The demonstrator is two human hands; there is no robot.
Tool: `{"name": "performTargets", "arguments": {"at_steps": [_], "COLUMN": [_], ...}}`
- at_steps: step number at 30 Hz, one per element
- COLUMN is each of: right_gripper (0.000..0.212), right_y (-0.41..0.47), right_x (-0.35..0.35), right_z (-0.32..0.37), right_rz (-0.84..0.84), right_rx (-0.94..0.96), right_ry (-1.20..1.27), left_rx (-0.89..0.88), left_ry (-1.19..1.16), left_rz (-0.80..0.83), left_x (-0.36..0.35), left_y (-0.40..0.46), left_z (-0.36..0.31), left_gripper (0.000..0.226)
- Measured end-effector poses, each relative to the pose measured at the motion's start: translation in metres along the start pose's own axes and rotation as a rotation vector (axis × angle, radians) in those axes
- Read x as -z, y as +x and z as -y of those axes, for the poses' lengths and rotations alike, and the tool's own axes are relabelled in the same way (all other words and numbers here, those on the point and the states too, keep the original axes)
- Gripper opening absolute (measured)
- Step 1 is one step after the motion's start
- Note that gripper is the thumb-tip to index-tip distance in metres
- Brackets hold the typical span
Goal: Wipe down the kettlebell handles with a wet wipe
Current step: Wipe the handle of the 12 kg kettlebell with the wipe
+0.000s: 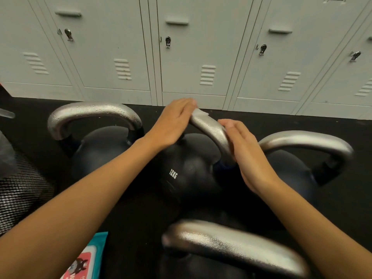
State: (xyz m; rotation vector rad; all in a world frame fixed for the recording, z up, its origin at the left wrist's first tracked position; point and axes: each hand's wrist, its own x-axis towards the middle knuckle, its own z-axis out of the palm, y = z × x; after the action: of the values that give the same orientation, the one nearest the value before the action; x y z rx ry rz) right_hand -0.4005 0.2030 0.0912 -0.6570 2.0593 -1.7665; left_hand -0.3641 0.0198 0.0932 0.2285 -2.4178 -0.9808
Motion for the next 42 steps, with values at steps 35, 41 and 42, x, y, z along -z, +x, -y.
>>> {"name": "performTargets", "arguments": {"at_steps": [35,41,42], "right_gripper": [0.033,0.034,0.034], "right_y": [-0.006,-0.006,-0.006], "right_x": [-0.003,-0.001,0.0], "right_z": [-0.007,-0.007,-0.008], "right_rz": [0.054,0.074,0.074], "right_rx": [0.124,0.104,0.099], "right_ry": [-0.059,-0.062,-0.049], "left_rx": [0.78,0.878,0.898], "left_ry": [-0.864,-1.108,-1.138], "left_rz": [-0.252,-0.291,-0.313], "left_x": [-0.042,-0.031,-0.026], "left_y": [-0.033,-0.026,-0.023], "left_z": [-0.07,-0.074,-0.072], "left_gripper": [0.058,0.044,0.045]}}
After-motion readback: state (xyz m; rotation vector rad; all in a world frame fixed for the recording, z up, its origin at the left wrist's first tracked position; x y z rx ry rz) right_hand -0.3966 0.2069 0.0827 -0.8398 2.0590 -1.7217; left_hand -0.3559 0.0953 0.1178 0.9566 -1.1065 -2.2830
